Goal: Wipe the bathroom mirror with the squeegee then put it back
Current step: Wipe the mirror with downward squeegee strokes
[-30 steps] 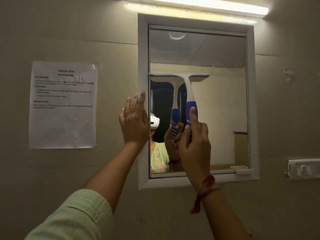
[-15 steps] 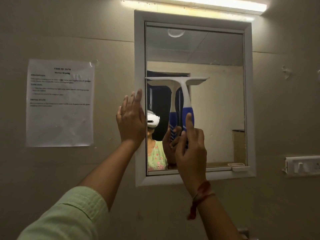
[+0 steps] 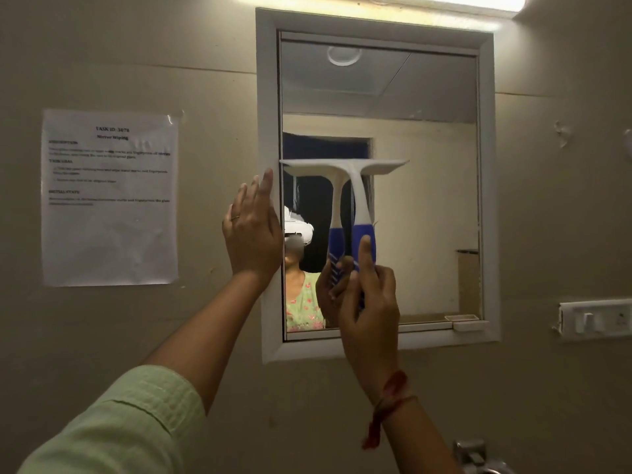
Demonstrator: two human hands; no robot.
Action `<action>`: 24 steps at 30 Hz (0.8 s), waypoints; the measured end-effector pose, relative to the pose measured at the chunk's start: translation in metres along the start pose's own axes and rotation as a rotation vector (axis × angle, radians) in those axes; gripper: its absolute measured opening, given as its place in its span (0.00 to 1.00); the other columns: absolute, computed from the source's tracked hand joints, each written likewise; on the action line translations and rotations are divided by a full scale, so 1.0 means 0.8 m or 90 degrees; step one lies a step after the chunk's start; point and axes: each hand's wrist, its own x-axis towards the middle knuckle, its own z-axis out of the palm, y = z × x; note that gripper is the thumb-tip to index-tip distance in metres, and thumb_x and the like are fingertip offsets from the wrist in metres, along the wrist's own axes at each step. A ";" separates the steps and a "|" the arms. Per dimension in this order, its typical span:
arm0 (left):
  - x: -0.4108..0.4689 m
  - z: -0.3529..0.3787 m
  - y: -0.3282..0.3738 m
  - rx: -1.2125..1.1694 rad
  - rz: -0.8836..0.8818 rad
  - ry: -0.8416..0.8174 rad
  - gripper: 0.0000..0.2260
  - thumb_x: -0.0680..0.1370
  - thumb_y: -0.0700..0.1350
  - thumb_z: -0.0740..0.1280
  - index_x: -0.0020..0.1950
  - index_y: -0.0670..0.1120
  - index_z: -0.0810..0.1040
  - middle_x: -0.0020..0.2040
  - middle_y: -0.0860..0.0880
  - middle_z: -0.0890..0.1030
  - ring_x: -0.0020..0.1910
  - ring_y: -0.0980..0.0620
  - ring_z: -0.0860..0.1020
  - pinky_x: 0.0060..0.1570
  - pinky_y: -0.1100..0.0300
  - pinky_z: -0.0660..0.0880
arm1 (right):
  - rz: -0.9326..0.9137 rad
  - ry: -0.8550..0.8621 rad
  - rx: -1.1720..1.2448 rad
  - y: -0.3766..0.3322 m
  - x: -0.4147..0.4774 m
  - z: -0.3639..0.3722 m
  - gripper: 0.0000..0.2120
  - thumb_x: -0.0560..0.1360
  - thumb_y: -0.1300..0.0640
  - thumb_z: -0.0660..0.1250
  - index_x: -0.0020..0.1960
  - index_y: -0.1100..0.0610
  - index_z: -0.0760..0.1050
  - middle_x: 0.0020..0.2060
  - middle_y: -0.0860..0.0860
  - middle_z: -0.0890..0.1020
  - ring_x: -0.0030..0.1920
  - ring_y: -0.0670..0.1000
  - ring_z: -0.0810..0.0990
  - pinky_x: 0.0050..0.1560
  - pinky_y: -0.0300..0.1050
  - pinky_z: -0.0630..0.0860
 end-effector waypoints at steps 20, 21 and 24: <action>0.000 0.001 0.000 0.035 -0.011 0.011 0.21 0.79 0.46 0.50 0.73 0.52 0.62 0.66 0.45 0.73 0.68 0.45 0.68 0.68 0.40 0.53 | -0.021 0.023 0.014 0.000 0.045 0.001 0.24 0.78 0.61 0.58 0.72 0.57 0.57 0.44 0.57 0.76 0.38 0.46 0.75 0.45 0.29 0.71; 0.000 0.002 0.001 0.034 -0.008 0.011 0.21 0.79 0.46 0.50 0.73 0.52 0.62 0.66 0.45 0.74 0.68 0.46 0.68 0.68 0.40 0.54 | -0.017 0.023 0.020 0.000 0.048 0.001 0.24 0.78 0.61 0.59 0.72 0.57 0.58 0.43 0.57 0.76 0.39 0.46 0.75 0.45 0.29 0.71; -0.001 0.001 -0.001 0.021 0.003 0.016 0.21 0.79 0.46 0.50 0.73 0.51 0.61 0.65 0.45 0.75 0.67 0.46 0.70 0.67 0.42 0.57 | -0.006 0.007 0.042 0.005 0.025 0.002 0.23 0.79 0.58 0.56 0.73 0.56 0.57 0.44 0.55 0.76 0.40 0.44 0.75 0.44 0.30 0.73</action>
